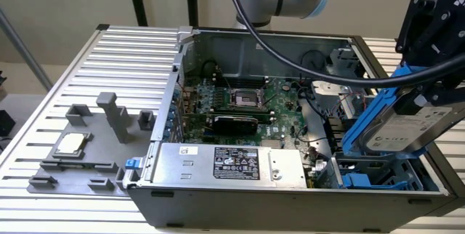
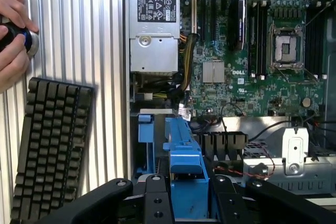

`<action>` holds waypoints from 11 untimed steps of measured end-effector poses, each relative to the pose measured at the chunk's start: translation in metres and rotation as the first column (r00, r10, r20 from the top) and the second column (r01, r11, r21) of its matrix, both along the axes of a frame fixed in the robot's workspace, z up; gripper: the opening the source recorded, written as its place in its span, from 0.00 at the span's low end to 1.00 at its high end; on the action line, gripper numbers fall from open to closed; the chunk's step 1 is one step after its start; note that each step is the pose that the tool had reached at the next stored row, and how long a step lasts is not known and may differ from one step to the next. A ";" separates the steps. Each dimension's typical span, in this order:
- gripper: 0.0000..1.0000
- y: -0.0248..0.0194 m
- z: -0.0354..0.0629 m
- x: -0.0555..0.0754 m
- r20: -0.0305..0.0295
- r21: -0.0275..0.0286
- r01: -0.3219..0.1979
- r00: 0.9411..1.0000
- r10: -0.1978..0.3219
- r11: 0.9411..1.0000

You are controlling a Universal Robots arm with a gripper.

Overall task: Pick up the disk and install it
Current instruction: 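Insert the disk into the insertion slot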

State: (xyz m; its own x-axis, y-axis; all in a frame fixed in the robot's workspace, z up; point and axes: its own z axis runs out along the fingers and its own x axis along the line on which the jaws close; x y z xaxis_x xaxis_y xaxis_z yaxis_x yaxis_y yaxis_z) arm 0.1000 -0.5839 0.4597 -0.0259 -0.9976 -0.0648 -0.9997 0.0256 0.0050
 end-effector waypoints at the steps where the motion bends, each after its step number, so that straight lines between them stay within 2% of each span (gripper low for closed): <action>1: 0.33 -0.0003 -0.0018 0.000 0.000 0.000 -0.001 1.000 0.001 1.000; 11: 0.33 -0.0061 -0.0097 0.003 -0.001 0.000 -0.002 1.000 0.002 1.000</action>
State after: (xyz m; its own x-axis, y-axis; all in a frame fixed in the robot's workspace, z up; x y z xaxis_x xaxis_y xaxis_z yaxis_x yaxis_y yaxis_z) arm 0.1033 -0.5900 0.4500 -0.0239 -0.9976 -0.0649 -0.9997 0.0236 0.0058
